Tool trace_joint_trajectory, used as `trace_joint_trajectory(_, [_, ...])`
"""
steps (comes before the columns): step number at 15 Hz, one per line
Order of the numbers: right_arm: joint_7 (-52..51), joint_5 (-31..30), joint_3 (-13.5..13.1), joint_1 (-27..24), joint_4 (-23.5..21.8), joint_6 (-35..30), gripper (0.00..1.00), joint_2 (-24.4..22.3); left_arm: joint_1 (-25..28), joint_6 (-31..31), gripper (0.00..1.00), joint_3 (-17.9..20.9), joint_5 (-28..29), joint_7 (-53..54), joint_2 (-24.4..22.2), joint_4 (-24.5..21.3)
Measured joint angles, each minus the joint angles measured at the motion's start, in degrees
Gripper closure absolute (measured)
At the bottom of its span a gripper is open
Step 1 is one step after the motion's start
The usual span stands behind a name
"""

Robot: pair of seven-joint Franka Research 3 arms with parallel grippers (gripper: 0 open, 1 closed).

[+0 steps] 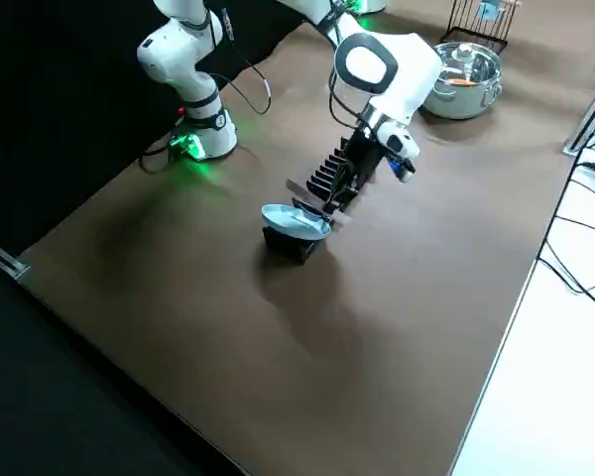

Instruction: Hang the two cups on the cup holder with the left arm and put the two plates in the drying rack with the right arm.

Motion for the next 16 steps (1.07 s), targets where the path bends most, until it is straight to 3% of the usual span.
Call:
trace_joint_trajectory(6, [4.65,-4.29,0.09,4.71,-4.65,0.19,0.96,-1.45,-0.05,2.85,0.32,-1.04,-0.04,-3.94,0.02,-1.83])
trace_joint_trajectory(11, [9.67,-7.91,0.11,7.07,-8.79,0.26,0.96,-2.4,0.16,4.89,0.32,-0.98,0.1,-3.94,0.02,-6.0])
trace_joint_trajectory(16, [16.86,-8.8,0.11,9.8,-12.06,0.25,0.96,-2.41,1.63,10.84,0.32,-0.9,1.58,-3.94,0.02,-10.94])
